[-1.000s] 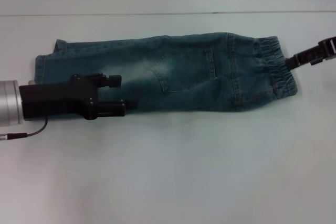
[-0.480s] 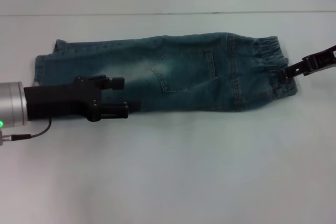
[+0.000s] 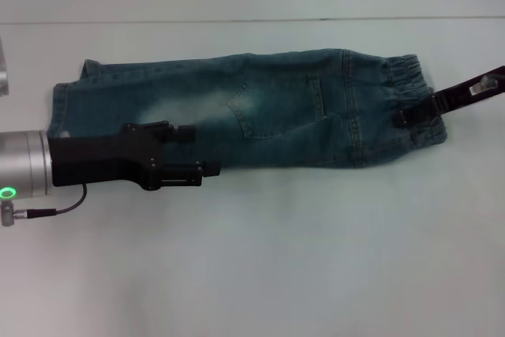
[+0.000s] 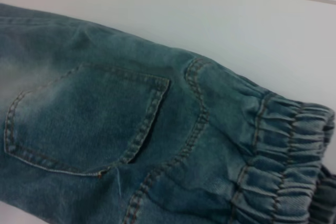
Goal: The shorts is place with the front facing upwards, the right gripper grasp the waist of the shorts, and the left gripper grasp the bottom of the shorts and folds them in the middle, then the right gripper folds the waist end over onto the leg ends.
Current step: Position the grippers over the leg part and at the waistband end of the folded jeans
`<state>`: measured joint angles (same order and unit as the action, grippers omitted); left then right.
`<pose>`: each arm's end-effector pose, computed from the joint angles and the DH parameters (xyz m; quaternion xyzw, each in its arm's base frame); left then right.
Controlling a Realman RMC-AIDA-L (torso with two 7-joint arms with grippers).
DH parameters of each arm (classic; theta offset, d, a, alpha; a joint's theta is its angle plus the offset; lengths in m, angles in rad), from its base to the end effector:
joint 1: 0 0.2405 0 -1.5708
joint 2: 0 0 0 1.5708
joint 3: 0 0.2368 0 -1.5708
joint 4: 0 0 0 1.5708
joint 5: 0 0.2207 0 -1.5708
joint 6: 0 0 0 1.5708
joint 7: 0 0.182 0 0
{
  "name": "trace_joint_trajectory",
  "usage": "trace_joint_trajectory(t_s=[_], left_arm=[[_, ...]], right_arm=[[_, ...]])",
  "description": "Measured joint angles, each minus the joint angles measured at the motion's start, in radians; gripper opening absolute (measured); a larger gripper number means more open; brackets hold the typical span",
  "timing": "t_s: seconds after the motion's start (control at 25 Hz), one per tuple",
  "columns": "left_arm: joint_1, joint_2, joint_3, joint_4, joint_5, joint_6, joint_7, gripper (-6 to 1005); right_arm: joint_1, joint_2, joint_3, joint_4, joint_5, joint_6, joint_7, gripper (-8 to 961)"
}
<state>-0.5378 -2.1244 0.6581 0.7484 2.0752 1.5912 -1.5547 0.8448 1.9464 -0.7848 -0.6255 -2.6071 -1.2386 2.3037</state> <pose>-0.2280 0.3420 -0.0259 -0.9286 -0.2679 -0.2358 0.1019 0.2629 0.4363 0.0099 -0.8529 0.4700 -0.0453 0.2227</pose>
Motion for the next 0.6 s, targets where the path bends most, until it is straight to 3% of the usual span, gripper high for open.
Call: trace_joint_trajectory(t_s=[0.2, 0.52, 0.6], left_arm=[[0.001, -0.001, 0.000, 0.000, 0.000, 0.005, -0.012, 859], [0.000, 0.000, 0.000, 0.006, 0.000, 0.011, -0.024, 859], [-0.001, 0.000, 0.000, 0.004, 0.000, 0.011, -0.023, 859]], right_arm=[[-0.005, 0.021, -0.002, 0.003, -0.001, 0.025, -0.017, 913], [-0.009, 0.030, -0.002, 0.022, 0.001, 0.040, -0.033, 909], [-0.010, 0.030, -0.002, 0.022, 0.001, 0.040, -0.036, 841]])
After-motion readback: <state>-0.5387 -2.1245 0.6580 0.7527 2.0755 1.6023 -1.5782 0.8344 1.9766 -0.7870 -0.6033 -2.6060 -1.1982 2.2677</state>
